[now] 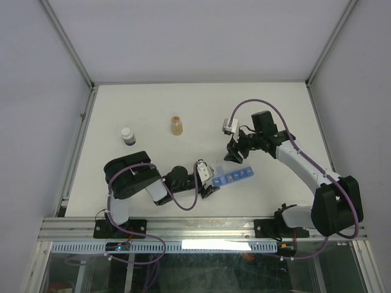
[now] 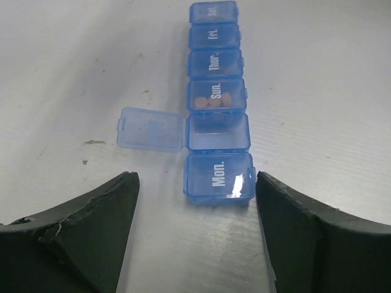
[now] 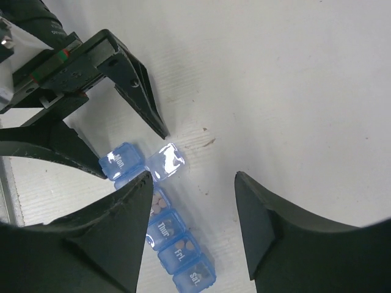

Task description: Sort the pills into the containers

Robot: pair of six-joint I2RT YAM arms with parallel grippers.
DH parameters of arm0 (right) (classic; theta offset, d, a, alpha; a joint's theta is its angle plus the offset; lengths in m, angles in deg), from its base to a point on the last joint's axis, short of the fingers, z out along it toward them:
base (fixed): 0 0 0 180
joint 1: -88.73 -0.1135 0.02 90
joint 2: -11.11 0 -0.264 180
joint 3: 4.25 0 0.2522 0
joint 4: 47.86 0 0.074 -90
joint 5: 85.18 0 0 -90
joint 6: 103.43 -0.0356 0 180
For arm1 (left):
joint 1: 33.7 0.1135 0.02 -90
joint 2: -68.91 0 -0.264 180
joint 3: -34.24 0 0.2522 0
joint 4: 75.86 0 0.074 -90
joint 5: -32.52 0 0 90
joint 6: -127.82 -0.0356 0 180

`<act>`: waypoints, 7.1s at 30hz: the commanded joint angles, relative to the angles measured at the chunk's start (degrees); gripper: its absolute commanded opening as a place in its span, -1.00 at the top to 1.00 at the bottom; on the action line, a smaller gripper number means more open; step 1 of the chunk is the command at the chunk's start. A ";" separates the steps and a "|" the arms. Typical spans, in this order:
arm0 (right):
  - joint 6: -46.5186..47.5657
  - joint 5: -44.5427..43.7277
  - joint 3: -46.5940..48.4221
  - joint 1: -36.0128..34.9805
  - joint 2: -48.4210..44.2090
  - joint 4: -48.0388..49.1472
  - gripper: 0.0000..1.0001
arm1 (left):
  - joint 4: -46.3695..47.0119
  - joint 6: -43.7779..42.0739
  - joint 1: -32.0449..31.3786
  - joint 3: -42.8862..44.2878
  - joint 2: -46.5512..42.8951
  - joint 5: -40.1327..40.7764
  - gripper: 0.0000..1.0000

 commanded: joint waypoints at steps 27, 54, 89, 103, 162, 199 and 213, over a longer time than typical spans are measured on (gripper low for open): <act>-4.10 4.59 0.64 5.60 -7.30 0.61 -0.24 | -53.38 28.01 23.75 15.15 -36.18 15.79 -0.80; -3.92 5.02 0.53 5.76 -6.31 0.43 -0.24 | -84.09 21.95 30.20 53.29 -2.11 27.92 -0.68; -9.62 28.19 -0.88 5.55 -14.70 10.42 -0.59 | -27.88 67.47 11.95 7.70 -39.28 8.99 1.00; -1.47 16.17 -9.13 -0.36 -15.54 20.69 -0.69 | -33.40 72.05 3.90 11.98 -37.28 19.51 1.00; -7.02 13.00 -11.18 -2.85 -15.12 22.01 -0.08 | -35.10 65.10 2.84 13.61 -36.23 11.97 0.98; -3.57 19.92 -6.68 -0.44 -13.44 10.72 1.00 | -36.08 59.80 2.91 9.74 -45.29 16.15 -0.93; 3.60 31.01 -4.67 7.63 -16.09 -0.69 1.00 | -35.89 43.47 2.93 -2.65 -70.90 12.77 -0.98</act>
